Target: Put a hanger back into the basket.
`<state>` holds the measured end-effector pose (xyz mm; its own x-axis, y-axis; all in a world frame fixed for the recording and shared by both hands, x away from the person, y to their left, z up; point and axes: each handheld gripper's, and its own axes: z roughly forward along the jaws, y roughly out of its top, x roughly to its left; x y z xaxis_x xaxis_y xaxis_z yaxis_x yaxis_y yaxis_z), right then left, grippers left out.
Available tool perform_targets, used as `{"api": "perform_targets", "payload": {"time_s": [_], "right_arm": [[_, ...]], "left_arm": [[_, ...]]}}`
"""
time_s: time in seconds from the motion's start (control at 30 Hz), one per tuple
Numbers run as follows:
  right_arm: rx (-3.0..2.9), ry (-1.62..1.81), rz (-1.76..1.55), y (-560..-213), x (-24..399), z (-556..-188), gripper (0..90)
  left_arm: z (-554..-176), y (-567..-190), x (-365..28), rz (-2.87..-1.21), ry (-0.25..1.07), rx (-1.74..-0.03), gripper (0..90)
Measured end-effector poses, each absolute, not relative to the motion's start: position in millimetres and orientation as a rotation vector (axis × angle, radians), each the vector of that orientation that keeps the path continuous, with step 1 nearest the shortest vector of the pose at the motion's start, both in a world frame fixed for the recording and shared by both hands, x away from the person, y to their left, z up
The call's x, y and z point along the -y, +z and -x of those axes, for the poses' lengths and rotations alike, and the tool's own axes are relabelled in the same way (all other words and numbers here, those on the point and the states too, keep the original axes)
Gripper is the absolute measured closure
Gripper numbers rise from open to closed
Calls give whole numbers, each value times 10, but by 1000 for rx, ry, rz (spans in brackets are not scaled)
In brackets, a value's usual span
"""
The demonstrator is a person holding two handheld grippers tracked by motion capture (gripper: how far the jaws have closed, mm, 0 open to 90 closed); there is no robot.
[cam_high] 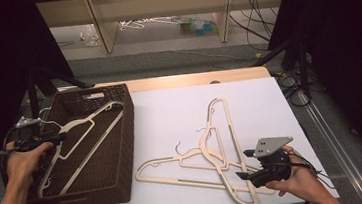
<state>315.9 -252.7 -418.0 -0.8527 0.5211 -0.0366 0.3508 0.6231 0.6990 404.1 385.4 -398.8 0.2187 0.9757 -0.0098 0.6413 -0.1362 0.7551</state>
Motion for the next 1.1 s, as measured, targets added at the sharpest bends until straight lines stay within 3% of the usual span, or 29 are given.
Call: {"api": "perform_targets", "payload": {"time_s": [0.27, 0.7, 1.1], "right_arm": [[-2579, 1043, -790, -4218, 2491, -3147, 259], [-2421, 1124, -946, -4236, 2414, -3056, 218], [-2402, 1102, -998, -4346, 2368, -3014, 221]], "left_arm": [[-3862, -3739, -3616, -1750, 644, -1438, 255], [-3389, -3610, -2648, -1659, 580, -1062, 213], [-3041, -3672, -2048, -1745, 562, -859, 196]]}}
